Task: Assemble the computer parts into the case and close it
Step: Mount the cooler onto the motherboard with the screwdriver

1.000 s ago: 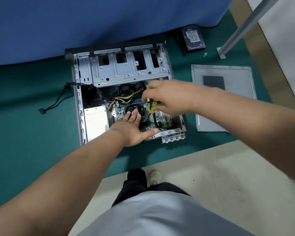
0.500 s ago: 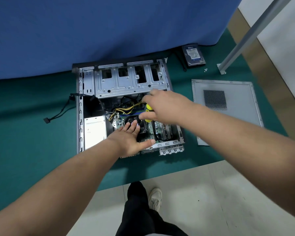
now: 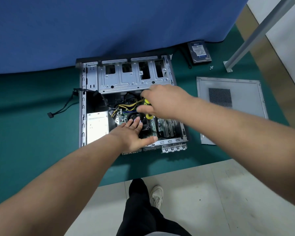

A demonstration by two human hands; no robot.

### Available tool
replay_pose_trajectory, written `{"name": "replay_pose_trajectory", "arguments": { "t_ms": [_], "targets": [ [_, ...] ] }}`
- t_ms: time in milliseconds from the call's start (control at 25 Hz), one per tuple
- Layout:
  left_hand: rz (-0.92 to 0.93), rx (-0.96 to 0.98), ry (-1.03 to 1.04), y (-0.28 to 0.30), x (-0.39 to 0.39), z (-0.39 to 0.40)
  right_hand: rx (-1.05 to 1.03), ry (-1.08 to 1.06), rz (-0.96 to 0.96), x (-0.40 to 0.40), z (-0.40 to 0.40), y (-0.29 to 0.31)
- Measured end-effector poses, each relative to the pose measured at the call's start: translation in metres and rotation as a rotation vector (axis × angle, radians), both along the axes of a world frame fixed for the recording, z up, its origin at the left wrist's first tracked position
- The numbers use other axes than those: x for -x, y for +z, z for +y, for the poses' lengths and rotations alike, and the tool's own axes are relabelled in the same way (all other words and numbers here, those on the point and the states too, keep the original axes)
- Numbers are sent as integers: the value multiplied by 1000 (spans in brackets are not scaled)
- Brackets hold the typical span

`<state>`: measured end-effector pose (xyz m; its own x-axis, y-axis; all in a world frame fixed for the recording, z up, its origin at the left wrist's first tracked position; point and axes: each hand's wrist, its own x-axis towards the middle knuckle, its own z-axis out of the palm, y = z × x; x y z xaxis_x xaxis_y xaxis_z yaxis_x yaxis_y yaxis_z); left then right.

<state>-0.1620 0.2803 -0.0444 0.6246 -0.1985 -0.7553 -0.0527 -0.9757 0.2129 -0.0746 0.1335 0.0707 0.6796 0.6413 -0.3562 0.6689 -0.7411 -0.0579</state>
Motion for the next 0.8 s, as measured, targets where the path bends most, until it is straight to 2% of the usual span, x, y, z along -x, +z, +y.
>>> {"name": "replay_pose_trajectory", "arguments": {
  "t_ms": [80,160,280,400,480,560,640,720,800],
  "targets": [
    [2,1,-3,1,0,0,9,193,182,-14,-4,16],
    [3,9,2,2,0,0,29,275,166,-18,-8,23],
    [3,9,-1,1,0,0,-35,100,-58,4,-7,8],
    [-1,9,-3,1,0,1,60,-143,-254,23,-1,-3],
    [3,8,1,2,1,1,53,-111,-176,13,-2,-2],
    [6,8,2,2,0,1,34,81,50,-1,-7,5],
    [6,15,7,3,1,1,51,234,173,-12,-13,17],
    [5,19,10,2,1,1,36,233,153,-5,-17,17],
    [4,21,11,1,1,1,-32,122,4,11,-15,4]
  ]
}}
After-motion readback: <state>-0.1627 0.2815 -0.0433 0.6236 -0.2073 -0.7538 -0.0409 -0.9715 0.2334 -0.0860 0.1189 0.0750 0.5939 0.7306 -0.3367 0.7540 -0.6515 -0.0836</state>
